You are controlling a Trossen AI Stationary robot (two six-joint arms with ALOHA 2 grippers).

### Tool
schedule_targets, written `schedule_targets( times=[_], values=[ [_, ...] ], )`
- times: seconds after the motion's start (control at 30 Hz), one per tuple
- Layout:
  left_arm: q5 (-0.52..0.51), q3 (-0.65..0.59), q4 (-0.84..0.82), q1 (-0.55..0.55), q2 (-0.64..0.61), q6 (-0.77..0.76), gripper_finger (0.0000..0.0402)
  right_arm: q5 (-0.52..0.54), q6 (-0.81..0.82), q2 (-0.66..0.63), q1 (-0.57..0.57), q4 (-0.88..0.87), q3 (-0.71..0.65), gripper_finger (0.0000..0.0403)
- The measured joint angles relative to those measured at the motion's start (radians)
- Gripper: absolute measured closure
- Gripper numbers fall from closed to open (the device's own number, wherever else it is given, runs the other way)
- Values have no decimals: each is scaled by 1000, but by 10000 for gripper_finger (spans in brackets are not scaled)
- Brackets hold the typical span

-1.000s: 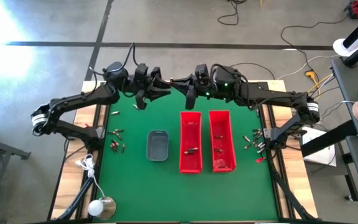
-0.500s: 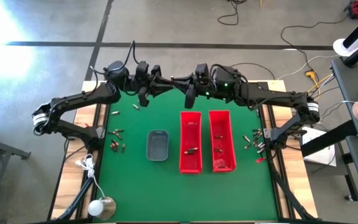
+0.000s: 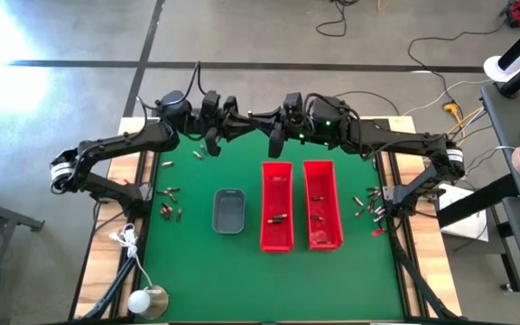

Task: Sort batteries
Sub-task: Put the silver battery into the gray bin

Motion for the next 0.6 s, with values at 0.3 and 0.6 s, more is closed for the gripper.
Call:
schedule_targets(
  times=[0.3, 0.6],
  values=[
    [-19, 0, 1, 0, 2, -10, 344, 1, -13, 0, 0, 0, 0, 374],
    [-22, 15, -28, 1, 2, -31, 388, 2, -15, -1, 0, -50, 3, 359]
  ],
)
